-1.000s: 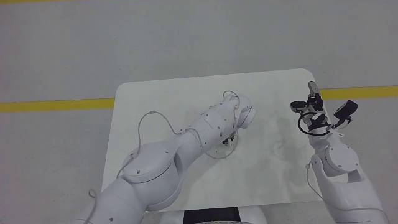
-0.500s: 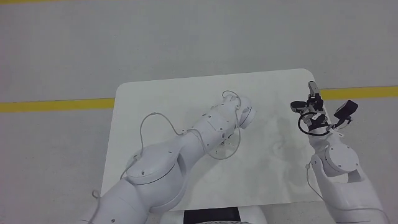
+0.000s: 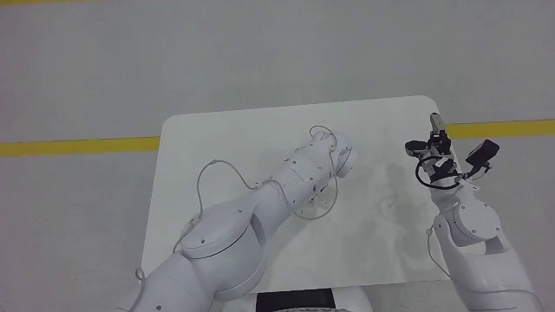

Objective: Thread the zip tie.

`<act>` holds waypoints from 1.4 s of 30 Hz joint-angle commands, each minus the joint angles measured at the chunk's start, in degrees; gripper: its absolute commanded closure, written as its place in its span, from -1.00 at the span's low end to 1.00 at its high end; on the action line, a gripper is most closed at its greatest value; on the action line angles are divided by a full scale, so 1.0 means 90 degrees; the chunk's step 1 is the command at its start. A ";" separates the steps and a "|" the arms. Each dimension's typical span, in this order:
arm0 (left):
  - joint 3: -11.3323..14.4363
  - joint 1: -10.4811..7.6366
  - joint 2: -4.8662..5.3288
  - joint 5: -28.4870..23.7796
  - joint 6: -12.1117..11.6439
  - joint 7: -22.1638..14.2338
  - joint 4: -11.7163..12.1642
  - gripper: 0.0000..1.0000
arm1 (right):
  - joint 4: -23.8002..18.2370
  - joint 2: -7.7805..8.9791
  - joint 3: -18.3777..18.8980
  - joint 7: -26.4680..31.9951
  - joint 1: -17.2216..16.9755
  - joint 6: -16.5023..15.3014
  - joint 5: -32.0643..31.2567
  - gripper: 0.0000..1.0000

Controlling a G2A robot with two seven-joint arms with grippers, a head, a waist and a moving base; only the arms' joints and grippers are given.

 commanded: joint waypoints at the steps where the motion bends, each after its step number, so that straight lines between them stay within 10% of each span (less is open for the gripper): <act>1: -0.0132 0.0042 0.0005 0.0129 0.0000 0.0031 -0.0021 0.24 | 0.0000 0.0000 0.0000 0.0000 0.0000 0.0000 0.0000 -1.00; 16: -0.1616 0.0430 0.0119 0.1393 0.0000 0.0270 -0.0472 0.20 | 0.0000 0.0000 0.0000 0.0000 0.0000 0.0000 0.0000 -1.00; 22: -0.2496 0.1094 0.0337 0.2687 0.0000 -0.0003 -0.1556 0.22 | 0.0000 0.0000 0.0000 0.0000 0.0000 0.0000 0.0000 -1.00; 31: -0.3536 0.2991 0.0821 0.4359 0.0000 -0.0003 -0.3952 0.22 | 0.0000 0.0000 0.0000 0.0000 0.0000 0.0000 0.0000 -1.00; 37: -0.3576 0.3370 0.1092 0.4359 0.0000 -0.0003 -0.4808 0.12 | 0.0000 0.0000 0.0000 0.0000 0.0000 0.0000 0.0000 -1.00; 40: -0.3567 0.3481 0.1214 0.4359 0.0000 -0.0003 -0.5076 -0.18 | 0.0000 0.0000 0.0000 0.0000 0.0000 0.0000 0.0000 -1.00; 42: -0.3556 0.3522 0.1281 0.4359 0.0000 -0.0003 -0.5157 -0.78 | 0.0000 0.0000 0.0000 0.0000 0.0000 0.0000 0.0000 -1.00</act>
